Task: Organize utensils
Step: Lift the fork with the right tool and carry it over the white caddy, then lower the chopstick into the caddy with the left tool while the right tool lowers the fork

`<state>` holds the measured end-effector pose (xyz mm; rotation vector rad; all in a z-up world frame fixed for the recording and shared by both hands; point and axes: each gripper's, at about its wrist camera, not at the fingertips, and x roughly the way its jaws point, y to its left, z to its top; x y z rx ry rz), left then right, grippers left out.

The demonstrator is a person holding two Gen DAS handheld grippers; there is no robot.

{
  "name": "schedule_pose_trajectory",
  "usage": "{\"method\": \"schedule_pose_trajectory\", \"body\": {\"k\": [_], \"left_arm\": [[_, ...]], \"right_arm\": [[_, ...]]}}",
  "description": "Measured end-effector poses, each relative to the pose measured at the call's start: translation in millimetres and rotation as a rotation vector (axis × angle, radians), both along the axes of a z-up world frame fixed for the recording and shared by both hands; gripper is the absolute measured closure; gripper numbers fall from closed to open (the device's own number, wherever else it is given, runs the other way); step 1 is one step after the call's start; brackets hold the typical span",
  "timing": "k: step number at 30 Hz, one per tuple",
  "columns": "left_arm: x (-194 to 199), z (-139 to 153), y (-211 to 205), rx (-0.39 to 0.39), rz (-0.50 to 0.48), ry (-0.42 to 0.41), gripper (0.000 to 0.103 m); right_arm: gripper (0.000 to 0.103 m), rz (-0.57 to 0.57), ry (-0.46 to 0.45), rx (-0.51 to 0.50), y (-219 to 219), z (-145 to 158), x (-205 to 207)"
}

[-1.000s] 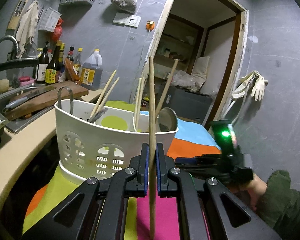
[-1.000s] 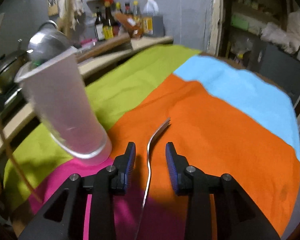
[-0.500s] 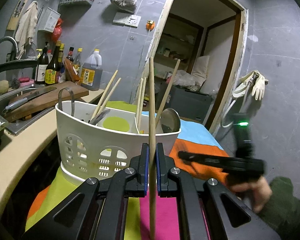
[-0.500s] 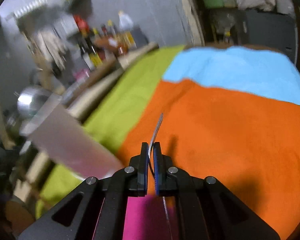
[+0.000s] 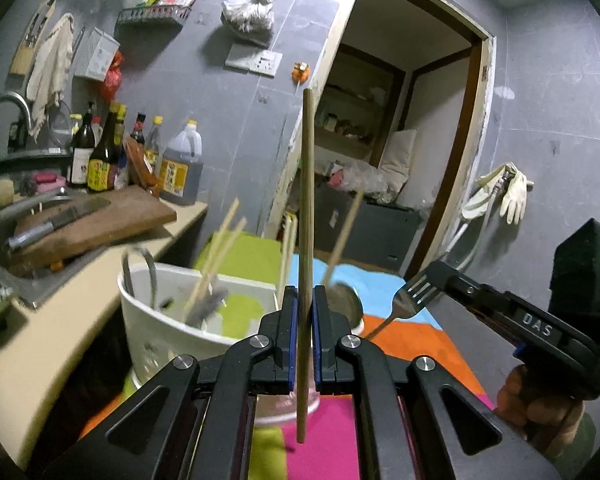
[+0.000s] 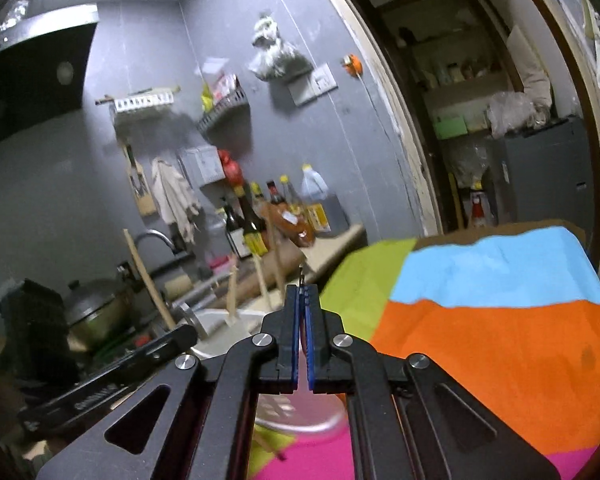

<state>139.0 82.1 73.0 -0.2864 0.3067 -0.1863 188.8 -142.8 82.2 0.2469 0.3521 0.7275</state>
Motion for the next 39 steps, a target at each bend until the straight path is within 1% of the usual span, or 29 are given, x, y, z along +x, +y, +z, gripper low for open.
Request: {"method": "schedule_pose_trajectory", "body": {"k": [2,7,11,14,17,23,26,28,31,34,39], "left_arm": [[4,4,5,0.002,0.006,0.007,0.099],[6,2,12,-0.005,0.010,0.029,0.099],[6,3,12,-0.006,0.005,0.035,0.099],[6,8,11,-0.005,-0.003,0.033,0.099],[7,17,9,0.017,-0.010,0.030,0.099],[17,38,15,0.042,-0.020,0.057,0.099],[20,51,22,0.038,-0.022,0.058,0.099],[20,61,26,0.038,-0.025,0.051,0.099],[19,76,31,0.078,-0.004,0.023,0.099],[20,83,38,0.098,0.019,0.010,0.099],[28,82,57,0.092,0.062,0.027,0.099]], "right_arm": [[0.102,0.005,0.001,0.001,4,2,1],[0.102,0.005,0.048,0.014,1,-7,7],[0.102,-0.009,0.046,0.025,-6,-2,6],[0.102,-0.012,0.035,0.032,-9,8,4],[0.102,-0.016,0.017,0.037,-9,18,2],[0.102,-0.015,-0.034,0.048,-6,51,-5],[0.102,-0.006,-0.059,0.065,-2,68,-8],[0.102,-0.001,-0.089,0.070,2,80,-10],[0.102,0.018,-0.115,0.081,11,94,-12],[0.102,0.036,-0.125,0.093,20,101,-11],[0.102,0.063,-0.118,0.105,34,100,-6]]}}
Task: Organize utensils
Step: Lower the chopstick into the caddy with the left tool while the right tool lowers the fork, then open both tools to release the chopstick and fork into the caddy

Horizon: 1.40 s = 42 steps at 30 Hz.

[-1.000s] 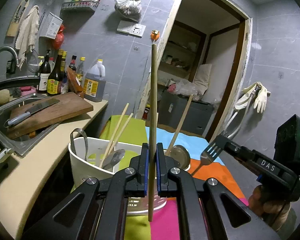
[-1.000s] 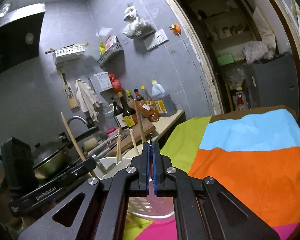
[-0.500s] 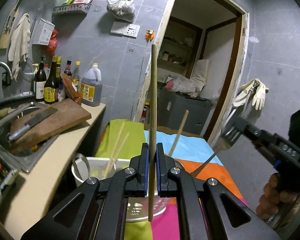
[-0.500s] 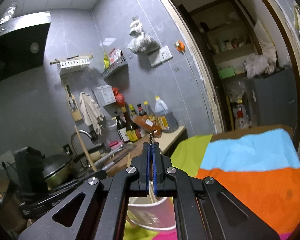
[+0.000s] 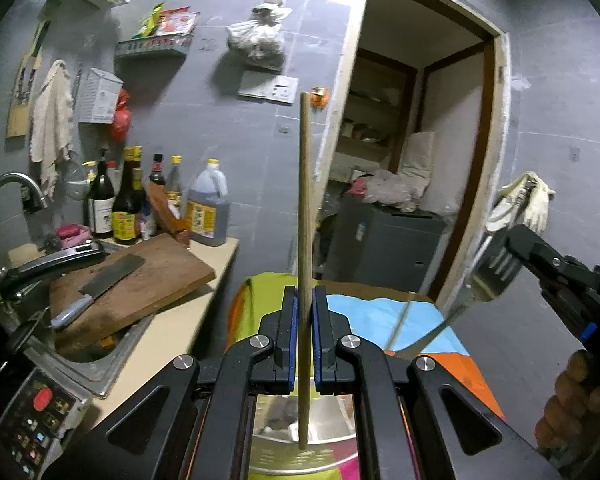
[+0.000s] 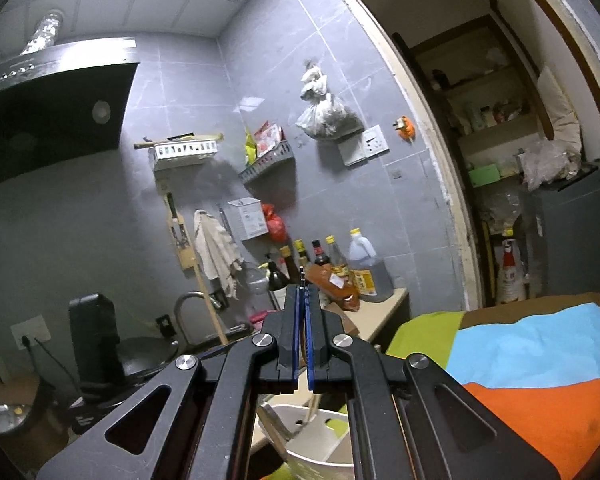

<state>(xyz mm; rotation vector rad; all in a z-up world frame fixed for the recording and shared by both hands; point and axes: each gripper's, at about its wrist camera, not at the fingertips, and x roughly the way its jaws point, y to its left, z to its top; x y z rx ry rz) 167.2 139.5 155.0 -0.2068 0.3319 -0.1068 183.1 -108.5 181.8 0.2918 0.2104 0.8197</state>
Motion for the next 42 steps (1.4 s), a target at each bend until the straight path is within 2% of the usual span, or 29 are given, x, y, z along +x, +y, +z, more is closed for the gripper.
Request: {"method": "schedule_pose_trajectory", "body": {"k": [10,20,26,31,35,42], "left_arm": [[9,-3,24,-0.045,0.047,0.003,0.099],[21,-2,23,-0.027,0.072,-0.009,0.099],[33,-19,17,0.014,0.070,0.048,0.099],[44,-39,5,0.057,0.041,0.145,0.099],[48,-58,-5,0.071,0.016,0.188,0.099],[38,-78,-8,0.022,-0.023,0.179,0.096]], "right_arm": [[0.102,0.042,0.083,-0.029,17,-24,17],[0.102,0.052,0.140,-0.069,23,-48,26],[0.102,0.039,0.200,-0.086,24,-67,34],[0.101,0.004,0.266,-0.098,23,-86,41],[0.100,-0.025,0.300,-0.107,23,-100,42],[0.098,-0.079,0.242,-0.137,22,-102,32]]}}
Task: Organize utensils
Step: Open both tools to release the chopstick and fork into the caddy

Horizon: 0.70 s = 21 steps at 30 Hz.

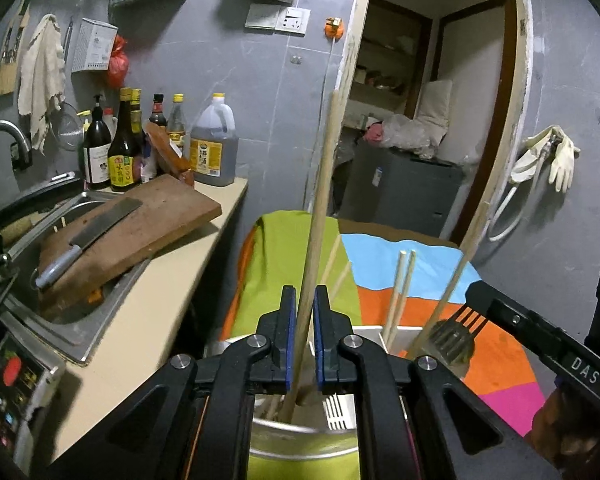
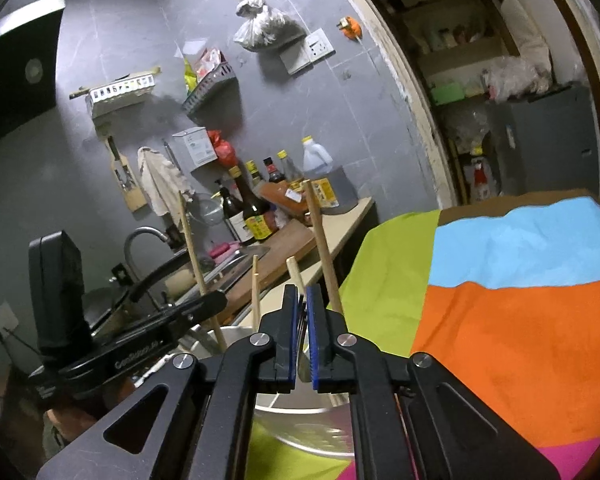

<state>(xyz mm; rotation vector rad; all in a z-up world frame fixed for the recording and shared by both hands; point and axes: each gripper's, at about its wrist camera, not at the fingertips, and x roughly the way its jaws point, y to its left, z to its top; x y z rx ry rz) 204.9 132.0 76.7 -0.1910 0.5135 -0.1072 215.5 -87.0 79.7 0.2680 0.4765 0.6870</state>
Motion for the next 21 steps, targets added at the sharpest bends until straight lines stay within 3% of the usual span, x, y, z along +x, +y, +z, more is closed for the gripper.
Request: {"method": "schedule_pose_trajectory", "body": {"k": [5,12,16,21], "left_arm": [[-7,-1,-3,-0.042,-0.026,-0.016,0.085],[-19,7,-9,-0.047,-0.013,-0.085,0.069],[-26,13,-13,-0.037,0.005,-0.121,0.067],[-35,20,-17,-0.013,0.029,-0.162,0.057]], "right_arm": [[0.084,-0.038,-0.074,-0.047,2,1,-10],[0.082,-0.097,-0.180,-0.103,5,6,-22],[0.078,-0.136,-0.225,-0.111,-1,8,-28],[0.063,-0.172,-0.248,-0.104,-13,10,-32]]}}
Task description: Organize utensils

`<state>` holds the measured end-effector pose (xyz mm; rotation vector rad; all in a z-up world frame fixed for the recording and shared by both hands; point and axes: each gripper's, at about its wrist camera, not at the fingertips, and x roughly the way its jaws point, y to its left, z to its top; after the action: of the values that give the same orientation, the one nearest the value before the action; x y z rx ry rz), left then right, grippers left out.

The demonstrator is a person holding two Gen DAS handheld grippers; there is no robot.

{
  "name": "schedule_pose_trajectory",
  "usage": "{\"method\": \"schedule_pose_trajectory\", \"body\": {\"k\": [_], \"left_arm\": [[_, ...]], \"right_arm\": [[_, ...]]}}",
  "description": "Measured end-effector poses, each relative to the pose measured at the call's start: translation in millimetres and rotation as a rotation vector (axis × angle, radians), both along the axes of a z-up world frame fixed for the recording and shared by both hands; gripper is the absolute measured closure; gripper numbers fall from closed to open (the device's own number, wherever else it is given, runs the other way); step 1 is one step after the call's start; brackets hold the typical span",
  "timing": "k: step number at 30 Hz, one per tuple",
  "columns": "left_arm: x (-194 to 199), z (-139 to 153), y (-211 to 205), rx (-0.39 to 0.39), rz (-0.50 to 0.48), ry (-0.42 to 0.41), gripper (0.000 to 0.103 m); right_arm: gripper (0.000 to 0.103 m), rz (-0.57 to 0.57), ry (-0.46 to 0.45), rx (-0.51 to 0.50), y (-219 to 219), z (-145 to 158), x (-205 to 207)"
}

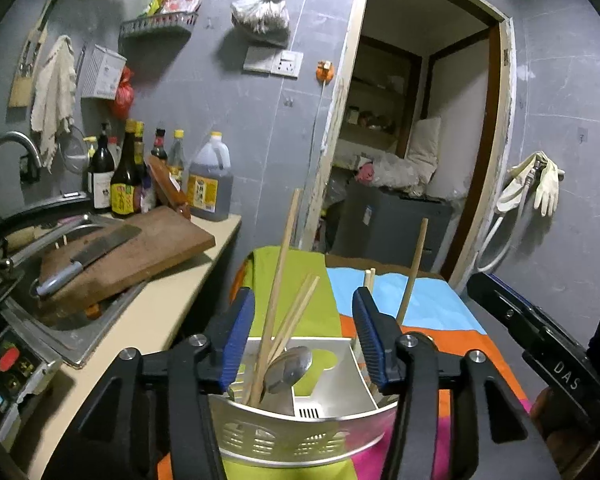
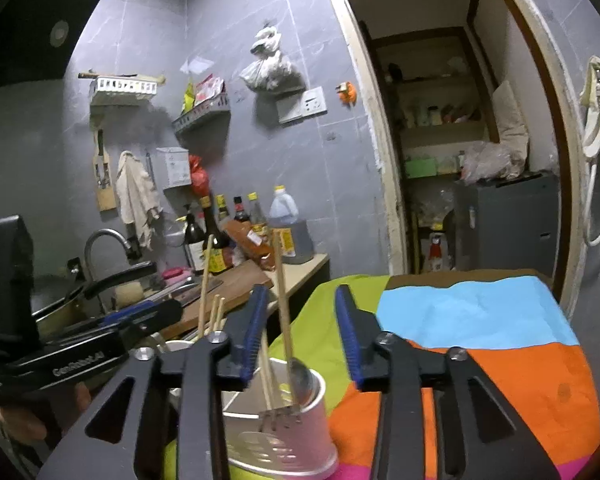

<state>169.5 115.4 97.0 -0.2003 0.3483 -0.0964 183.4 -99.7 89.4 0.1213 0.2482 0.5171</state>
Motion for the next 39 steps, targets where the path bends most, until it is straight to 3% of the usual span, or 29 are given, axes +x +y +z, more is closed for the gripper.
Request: {"method": "schedule_pose_trajectory", "body": {"k": [7,14,17,20,23,39], "left_arm": [[-7,5,-6,0.017,0.017,-0.029,0.044],[-16,4,-12,0.047,0.044,-0.059,0.030],[-21,1,-16,0.048,0.046,-0.064,0.017],[-30,-3,-18,0.034,0.049,-0.081,0.013],[-36,-7,-23,0.027,0.043,-0.076,0.009],[-83,-29,-57,0.029,0.005,-0.061,0.006]], "right_arm": [[0.052,-0.038,-0.026,-0.004,-13,3,-5],[0.026,-0.088,-0.070,-0.028,-24,4,-16],[0.019,-0.115,-0.075,-0.044,-31,3,-22],[0.014,-0.131,-0.072,-0.058,-39,1,-27],[0.001,-0.146,-0.068,-0.067,-48,-1,-35],[0.000,-0.280,-0.076,-0.153,-89,-16,-102]]}}
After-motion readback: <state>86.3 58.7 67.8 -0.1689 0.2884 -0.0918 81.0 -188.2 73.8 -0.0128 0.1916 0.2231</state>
